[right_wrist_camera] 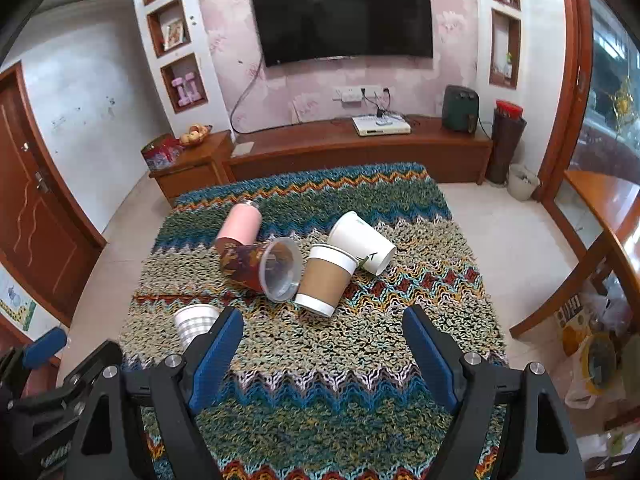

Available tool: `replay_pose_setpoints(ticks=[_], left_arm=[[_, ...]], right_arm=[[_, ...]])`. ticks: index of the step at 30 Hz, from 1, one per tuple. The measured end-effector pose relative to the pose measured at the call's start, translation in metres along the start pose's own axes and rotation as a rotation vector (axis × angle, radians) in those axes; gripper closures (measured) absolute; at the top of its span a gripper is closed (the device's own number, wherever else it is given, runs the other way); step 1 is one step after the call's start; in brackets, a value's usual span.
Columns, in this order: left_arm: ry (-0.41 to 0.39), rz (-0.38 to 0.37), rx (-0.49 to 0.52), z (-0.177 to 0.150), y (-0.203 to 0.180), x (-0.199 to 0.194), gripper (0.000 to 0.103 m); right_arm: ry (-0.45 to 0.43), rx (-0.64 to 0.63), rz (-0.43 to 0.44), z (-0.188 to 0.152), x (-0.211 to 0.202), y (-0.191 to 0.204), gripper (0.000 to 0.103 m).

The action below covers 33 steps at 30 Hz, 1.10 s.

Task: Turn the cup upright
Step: 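Reach the right gripper to the brown kraft-sleeve cup and grasp it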

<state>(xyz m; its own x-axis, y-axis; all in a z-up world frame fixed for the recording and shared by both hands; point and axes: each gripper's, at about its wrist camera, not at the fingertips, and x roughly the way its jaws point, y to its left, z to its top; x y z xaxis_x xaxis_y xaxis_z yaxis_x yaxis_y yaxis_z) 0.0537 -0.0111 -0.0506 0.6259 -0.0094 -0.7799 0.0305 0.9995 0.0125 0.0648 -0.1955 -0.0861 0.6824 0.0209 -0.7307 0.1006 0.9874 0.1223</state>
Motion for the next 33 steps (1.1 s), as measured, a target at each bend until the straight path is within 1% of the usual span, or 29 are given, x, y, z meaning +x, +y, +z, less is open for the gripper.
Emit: replay_pose_setpoints(ticks=[5, 21, 26, 33], left_arm=[[0.004, 0.001, -0.001, 0.002, -0.004, 0.02, 0.013], [0.071, -0.01, 0.002, 0.006, -0.009, 0.078, 0.013], [0.097, -0.005, 0.0, 0.006, -0.008, 0.094, 0.013], [0.117, 0.001, -0.004, 0.008, -0.006, 0.11, 0.013]], right_arm=[[0.041, 0.029, 0.007, 0.008, 0.037, -0.008, 0.02], [0.196, 0.129, 0.033, 0.019, 0.158, -0.022, 0.02], [0.237, 0.142, 0.038, 0.02, 0.188, -0.021, 0.02], [0.273, 0.153, 0.044, 0.017, 0.212, -0.018, 0.02]])
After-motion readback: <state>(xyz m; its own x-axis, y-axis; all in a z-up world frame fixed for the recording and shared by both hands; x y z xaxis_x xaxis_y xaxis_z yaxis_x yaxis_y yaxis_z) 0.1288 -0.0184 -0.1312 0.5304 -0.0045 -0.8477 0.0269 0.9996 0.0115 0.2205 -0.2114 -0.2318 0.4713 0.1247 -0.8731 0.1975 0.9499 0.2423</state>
